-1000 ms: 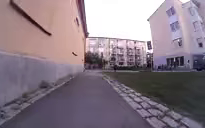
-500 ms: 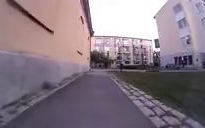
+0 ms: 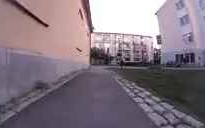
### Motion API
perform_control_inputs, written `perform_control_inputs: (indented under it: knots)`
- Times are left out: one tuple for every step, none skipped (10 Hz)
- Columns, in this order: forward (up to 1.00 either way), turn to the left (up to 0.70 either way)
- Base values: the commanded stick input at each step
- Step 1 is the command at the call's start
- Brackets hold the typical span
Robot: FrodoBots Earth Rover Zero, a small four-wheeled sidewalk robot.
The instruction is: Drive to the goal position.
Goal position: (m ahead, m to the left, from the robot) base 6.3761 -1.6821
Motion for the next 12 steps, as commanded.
perform_control_inputs:
  knots:
    - [0.50, 0.13]
    - [0.50, 0.31]
    - [0.50, 0.49]
    - [0.50, 0.39]
    - [0.50, 0.29]
    - [0.50, 0.20]
    - [0.50, 0.10]
    - [0.50, 0.00]
    - [0.50, -0.01]
    - [0.50, -0.01]
    - [0.50, -0.01]
    - [0.50, 0.16]
